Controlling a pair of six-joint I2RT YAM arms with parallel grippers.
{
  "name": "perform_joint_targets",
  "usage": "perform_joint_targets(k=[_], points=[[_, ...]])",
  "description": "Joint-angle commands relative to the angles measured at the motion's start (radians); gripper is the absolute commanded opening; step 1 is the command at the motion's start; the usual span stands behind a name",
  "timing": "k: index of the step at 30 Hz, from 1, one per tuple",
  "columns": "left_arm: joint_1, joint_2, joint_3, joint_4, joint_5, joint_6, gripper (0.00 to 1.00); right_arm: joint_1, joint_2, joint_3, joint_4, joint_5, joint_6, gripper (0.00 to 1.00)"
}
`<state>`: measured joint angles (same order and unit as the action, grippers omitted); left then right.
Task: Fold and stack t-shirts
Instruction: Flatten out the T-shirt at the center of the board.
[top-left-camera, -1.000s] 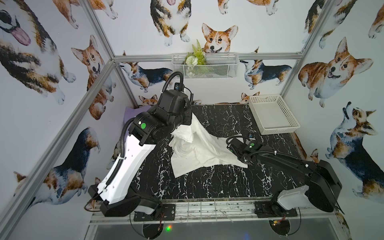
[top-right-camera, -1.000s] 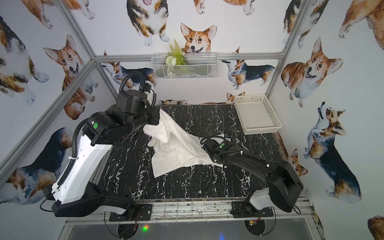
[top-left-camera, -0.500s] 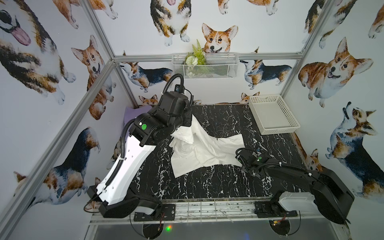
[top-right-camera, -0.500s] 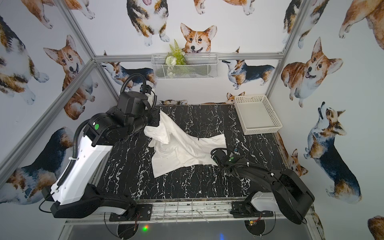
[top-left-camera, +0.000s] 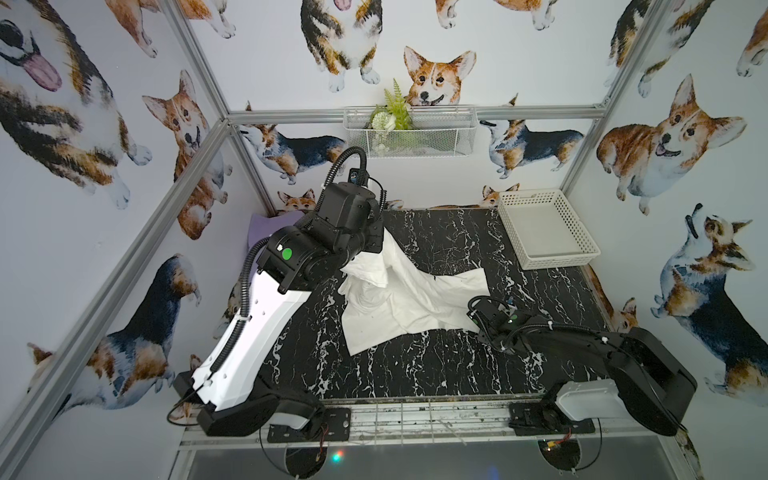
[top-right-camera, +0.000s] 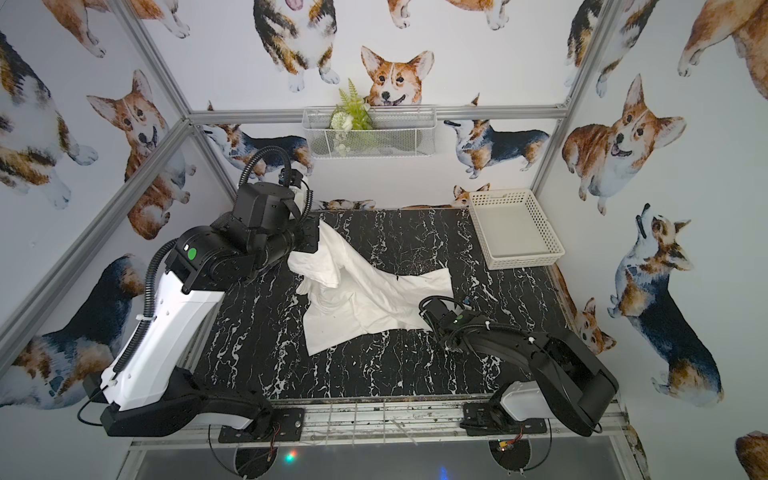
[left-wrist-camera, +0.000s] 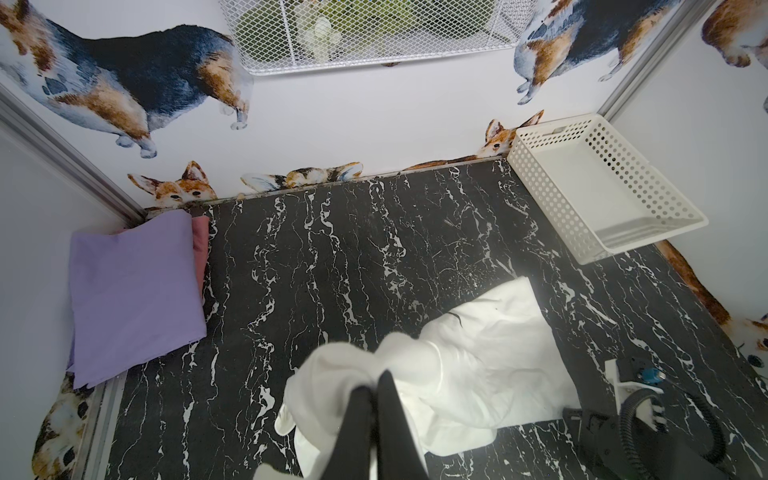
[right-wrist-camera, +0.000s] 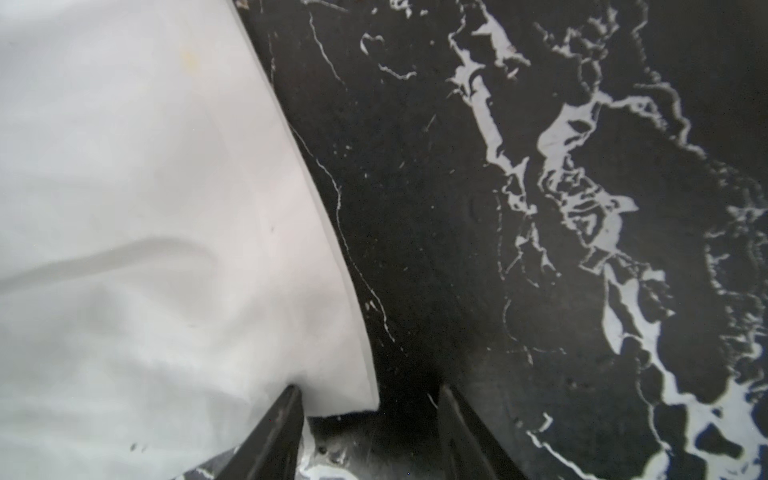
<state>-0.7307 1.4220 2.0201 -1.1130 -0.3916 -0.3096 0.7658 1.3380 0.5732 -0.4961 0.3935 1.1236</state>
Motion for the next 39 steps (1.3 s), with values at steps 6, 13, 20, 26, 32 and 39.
perform_joint_targets(k=[6,13,20,26,32,39], points=[[0.002,-0.002,0.009,0.039,-0.002,0.000,0.00,-0.001,-0.005,-0.027,0.048,0.005,0.039,0.14],[0.003,-0.009,0.009,0.031,-0.004,0.004,0.00,0.046,-0.165,0.094,-0.135,0.079,0.005,0.00],[0.006,-0.025,-0.001,0.019,0.004,0.005,0.00,0.113,-0.420,0.386,-0.354,0.243,-0.133,0.00],[0.005,-0.062,-0.003,-0.013,-0.010,0.008,0.00,0.115,-0.548,0.552,-0.302,0.285,-0.403,0.00],[0.006,-0.160,0.077,-0.024,0.002,0.049,0.00,0.115,-0.629,0.755,-0.190,0.267,-0.718,0.00],[0.005,-0.157,0.406,-0.092,-0.066,0.094,0.00,0.115,-0.601,0.920,-0.040,0.237,-0.909,0.00]])
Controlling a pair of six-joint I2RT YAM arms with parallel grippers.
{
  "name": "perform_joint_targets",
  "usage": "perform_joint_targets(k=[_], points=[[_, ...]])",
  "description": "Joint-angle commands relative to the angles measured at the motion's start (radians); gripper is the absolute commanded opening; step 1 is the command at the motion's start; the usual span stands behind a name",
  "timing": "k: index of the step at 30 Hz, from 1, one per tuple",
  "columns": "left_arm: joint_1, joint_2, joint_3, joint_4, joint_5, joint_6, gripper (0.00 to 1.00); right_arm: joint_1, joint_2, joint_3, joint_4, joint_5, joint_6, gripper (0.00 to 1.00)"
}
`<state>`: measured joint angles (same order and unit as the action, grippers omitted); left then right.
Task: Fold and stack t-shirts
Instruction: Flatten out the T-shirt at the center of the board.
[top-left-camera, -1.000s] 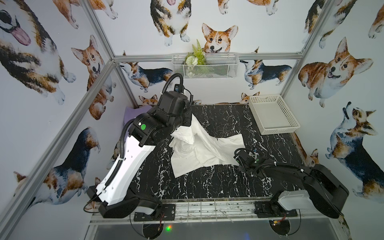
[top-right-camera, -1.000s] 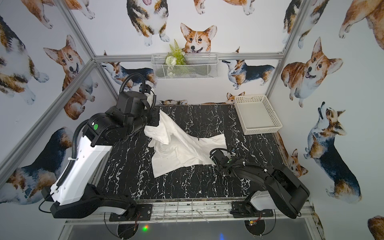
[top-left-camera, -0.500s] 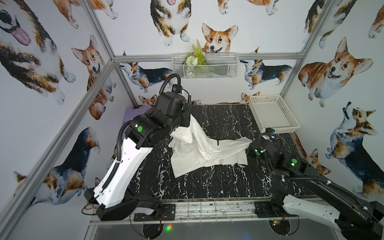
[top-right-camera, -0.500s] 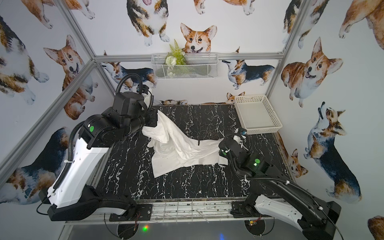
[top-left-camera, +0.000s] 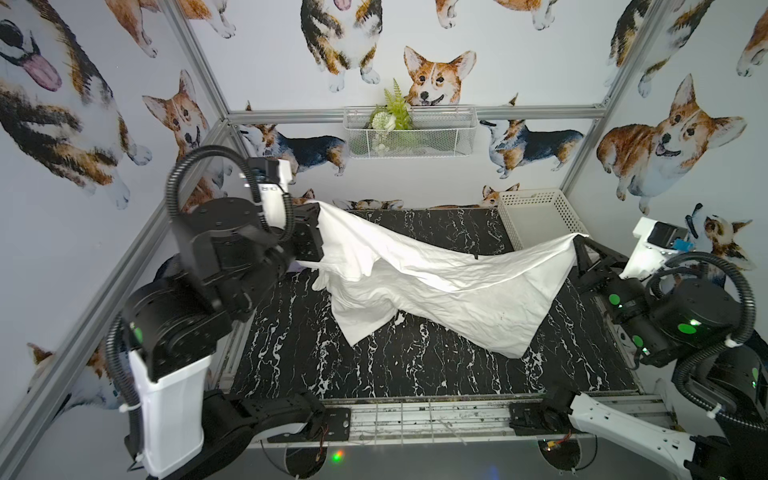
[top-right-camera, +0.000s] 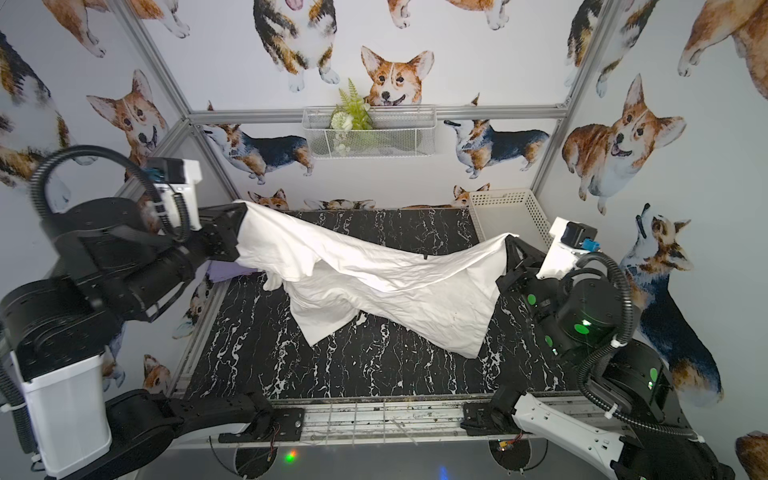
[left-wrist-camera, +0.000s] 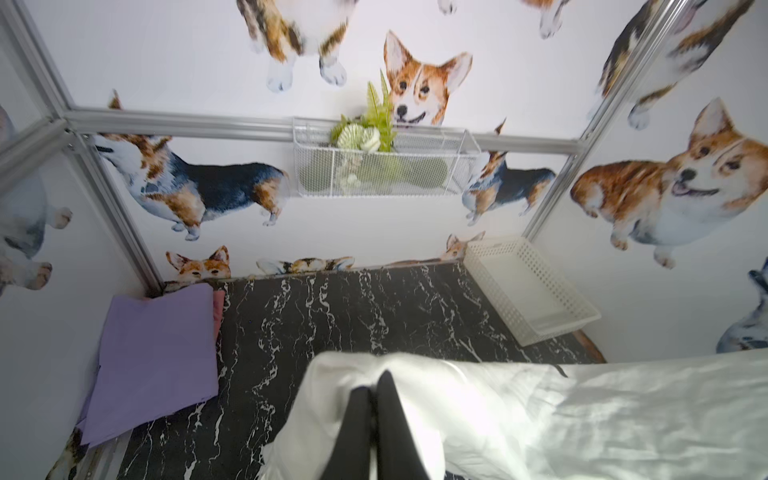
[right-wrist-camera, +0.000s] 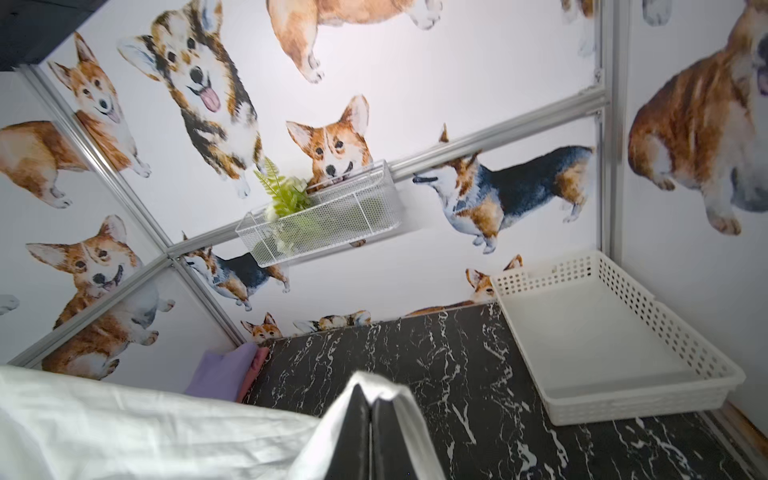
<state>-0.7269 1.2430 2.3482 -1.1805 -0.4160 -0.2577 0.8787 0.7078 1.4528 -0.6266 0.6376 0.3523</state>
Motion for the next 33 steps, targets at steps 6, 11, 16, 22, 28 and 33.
perform_joint_targets(k=[6,11,16,22,28,33], points=[[0.003,0.145,0.153,0.038,-0.105,0.152,0.00,-0.023,0.212,0.084,0.198,0.070,-0.228,0.00],[0.036,0.262,0.116,0.069,-0.062,0.115,0.00,-0.241,0.405,0.131,0.099,-0.196,0.019,0.00],[0.304,0.381,0.170,0.044,0.180,-0.009,0.00,-0.405,0.594,0.213,0.079,-0.366,0.099,0.00],[0.515,0.524,0.257,0.122,0.497,-0.115,0.00,-0.518,0.668,0.289,0.123,-0.385,0.092,0.00],[0.610,0.612,0.418,0.247,0.751,-0.230,0.00,-0.518,0.534,0.174,0.269,-0.288,0.038,0.00],[0.693,0.571,0.329,0.275,0.887,-0.295,0.00,-0.517,0.422,0.025,0.329,-0.282,0.037,0.00]])
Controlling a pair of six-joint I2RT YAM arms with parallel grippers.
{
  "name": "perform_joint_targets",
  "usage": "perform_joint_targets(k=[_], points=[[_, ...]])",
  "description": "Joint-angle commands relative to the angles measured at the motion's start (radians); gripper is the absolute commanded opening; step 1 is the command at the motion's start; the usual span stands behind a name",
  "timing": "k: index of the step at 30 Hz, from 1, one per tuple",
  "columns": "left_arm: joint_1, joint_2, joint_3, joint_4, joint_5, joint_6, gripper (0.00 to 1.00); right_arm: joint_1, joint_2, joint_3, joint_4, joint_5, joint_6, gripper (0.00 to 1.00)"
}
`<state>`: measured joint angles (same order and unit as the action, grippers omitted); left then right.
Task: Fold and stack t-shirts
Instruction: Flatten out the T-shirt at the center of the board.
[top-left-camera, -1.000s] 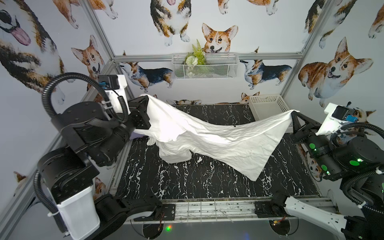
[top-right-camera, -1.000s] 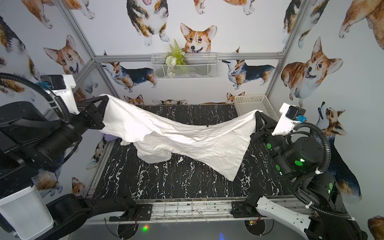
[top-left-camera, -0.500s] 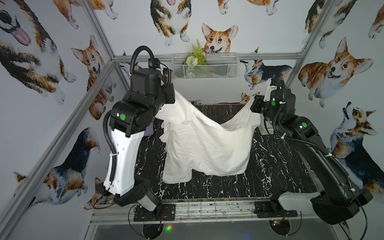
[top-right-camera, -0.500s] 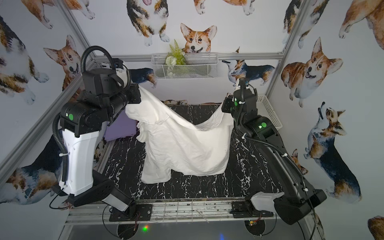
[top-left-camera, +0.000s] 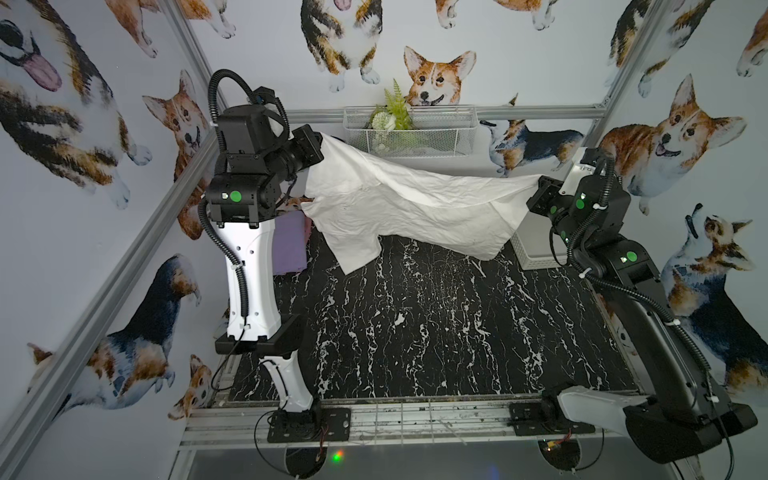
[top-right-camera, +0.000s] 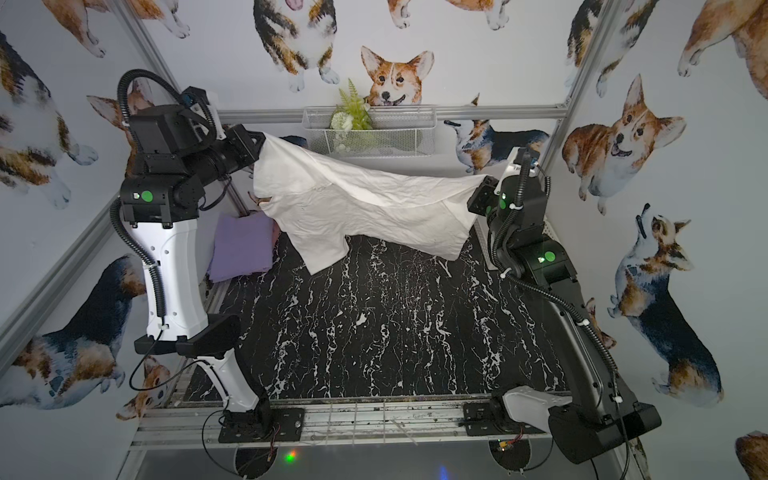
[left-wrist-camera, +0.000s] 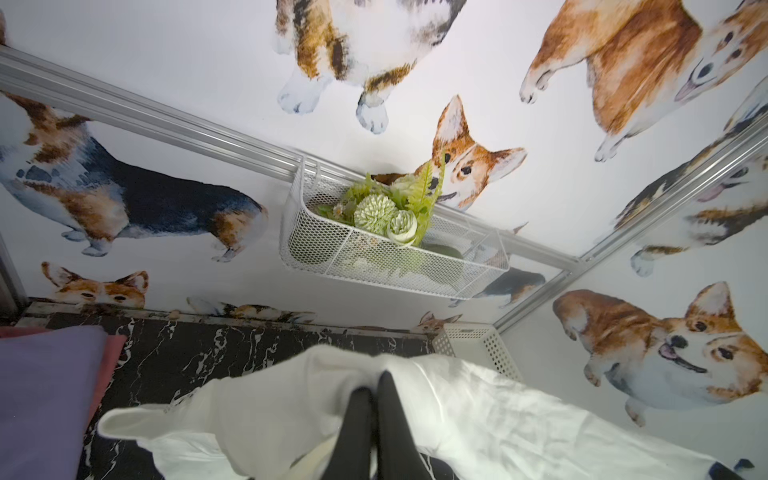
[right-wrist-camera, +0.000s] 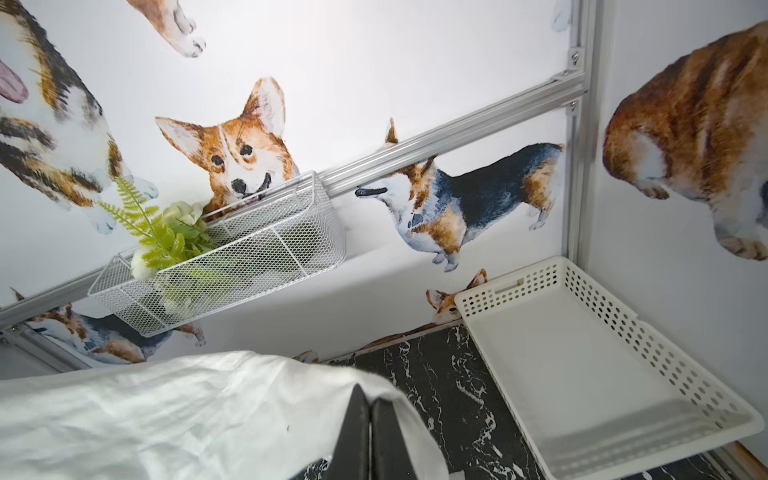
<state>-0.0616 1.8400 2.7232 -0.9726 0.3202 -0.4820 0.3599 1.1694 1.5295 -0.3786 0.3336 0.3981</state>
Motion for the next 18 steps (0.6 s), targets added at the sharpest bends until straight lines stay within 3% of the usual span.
perform_joint_targets(k=[1,4,10,14,18], points=[[0.027,-0.047,-0.084,0.039,0.142,-0.066,0.00,0.002,-0.041,-0.061,0.046,0.010,-0.001,0.00],[0.025,-0.167,-0.307,-0.032,0.102,-0.025,0.00,0.027,-0.114,-0.153,-0.034,-0.027,0.028,0.00],[0.018,-0.565,-0.927,-0.029,0.076,0.023,0.00,0.189,-0.332,-0.376,-0.249,0.067,0.103,0.00],[-0.033,-0.741,-1.196,-0.110,-0.003,0.037,0.00,0.253,-0.456,-0.496,-0.478,0.054,0.262,0.00],[-0.063,-0.868,-1.428,-0.152,-0.032,-0.039,0.00,0.274,-0.514,-0.600,-0.621,0.009,0.404,0.00]])
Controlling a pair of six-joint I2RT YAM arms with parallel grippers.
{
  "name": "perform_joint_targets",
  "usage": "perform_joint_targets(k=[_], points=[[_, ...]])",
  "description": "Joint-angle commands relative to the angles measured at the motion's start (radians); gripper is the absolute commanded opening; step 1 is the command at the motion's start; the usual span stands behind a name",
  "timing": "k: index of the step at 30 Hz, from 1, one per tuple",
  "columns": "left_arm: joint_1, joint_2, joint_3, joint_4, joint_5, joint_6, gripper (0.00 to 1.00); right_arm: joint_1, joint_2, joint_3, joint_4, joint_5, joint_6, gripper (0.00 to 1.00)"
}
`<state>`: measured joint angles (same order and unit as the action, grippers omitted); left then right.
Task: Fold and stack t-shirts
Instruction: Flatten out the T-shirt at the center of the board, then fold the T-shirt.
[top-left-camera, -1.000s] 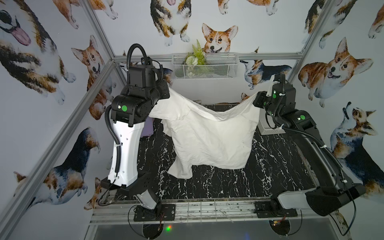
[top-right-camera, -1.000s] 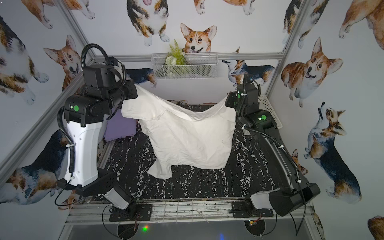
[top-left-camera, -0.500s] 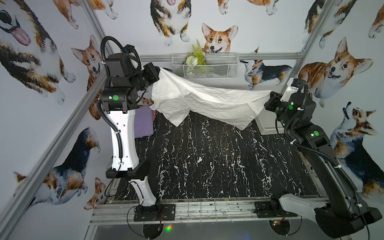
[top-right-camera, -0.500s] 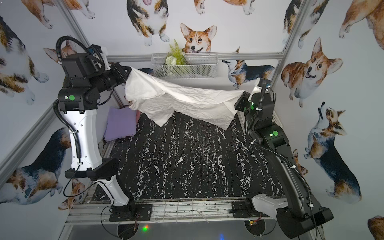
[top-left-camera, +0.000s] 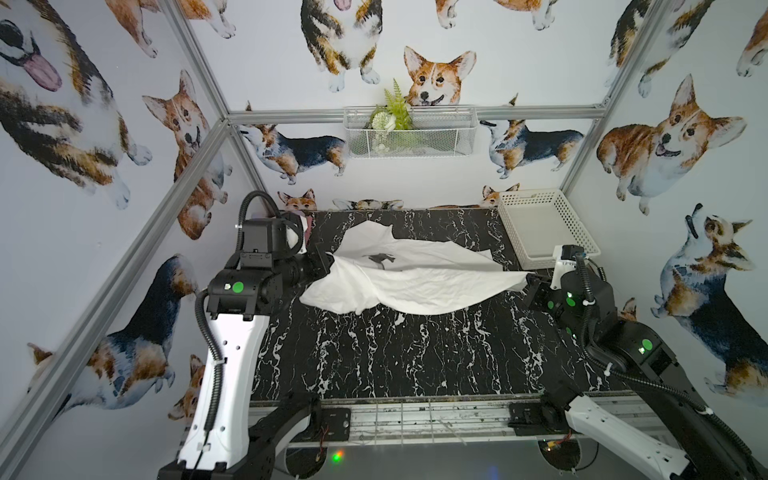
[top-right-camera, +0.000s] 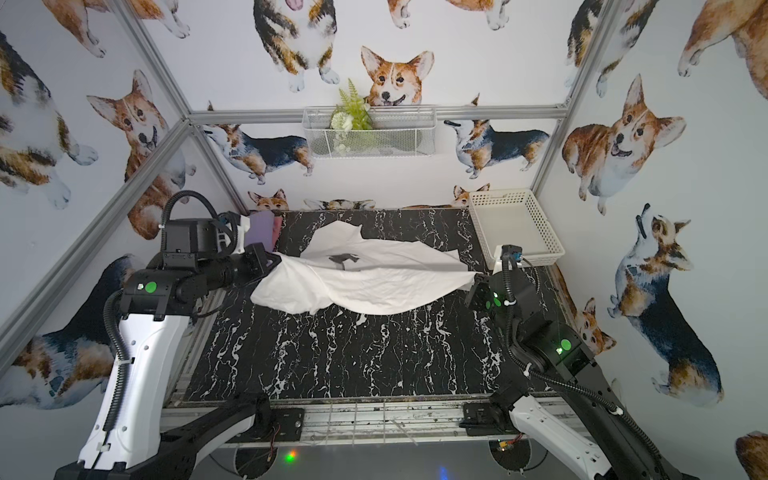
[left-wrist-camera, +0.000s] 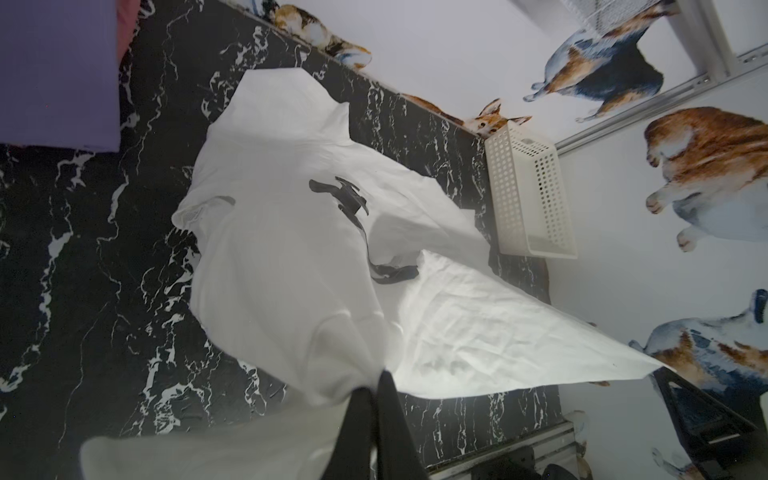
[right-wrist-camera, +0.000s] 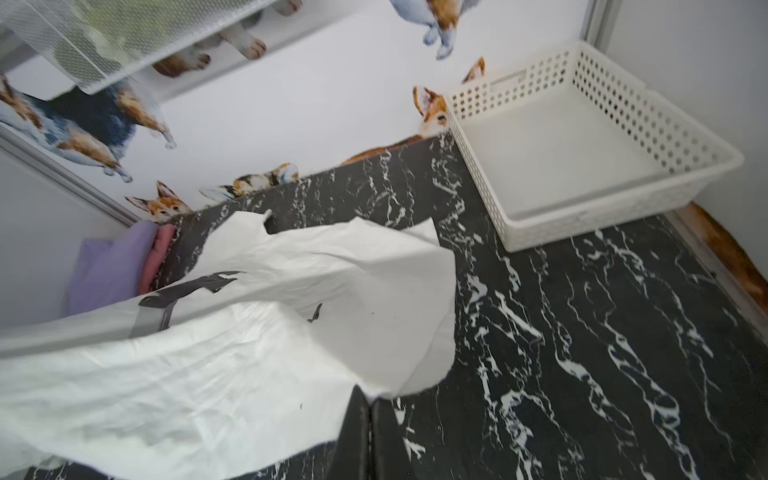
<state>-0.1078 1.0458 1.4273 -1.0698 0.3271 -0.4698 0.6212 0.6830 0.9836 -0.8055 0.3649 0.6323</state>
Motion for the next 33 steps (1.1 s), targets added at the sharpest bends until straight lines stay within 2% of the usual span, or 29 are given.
perform_joint_targets(k=[1,6,13,20,24,29,33], points=[[-0.018,-0.107,-0.197,-0.053,-0.032,-0.074,0.00,0.019,-0.034,-0.083,-0.213,-0.043,0.203,0.00],[-0.021,-0.220,-0.412,-0.068,-0.020,-0.137,0.00,0.071,-0.052,-0.193,-0.252,-0.047,0.297,0.00],[-0.039,-0.256,-0.620,-0.067,0.047,-0.213,0.00,0.075,-0.008,-0.225,-0.233,-0.028,0.297,0.00],[-0.058,-0.270,-0.786,-0.043,0.130,-0.356,0.00,0.075,0.078,-0.247,-0.134,-0.042,0.294,0.00],[-0.066,-0.270,-0.790,-0.064,0.089,-0.361,0.00,0.077,0.096,-0.262,-0.099,-0.046,0.291,0.00],[-0.064,-0.240,-0.665,-0.024,0.015,-0.371,0.00,0.077,0.044,-0.275,-0.092,0.024,0.293,0.00],[-0.037,-0.183,-0.585,0.020,-0.019,-0.382,0.00,0.077,0.060,-0.244,-0.106,0.099,0.279,0.00]])
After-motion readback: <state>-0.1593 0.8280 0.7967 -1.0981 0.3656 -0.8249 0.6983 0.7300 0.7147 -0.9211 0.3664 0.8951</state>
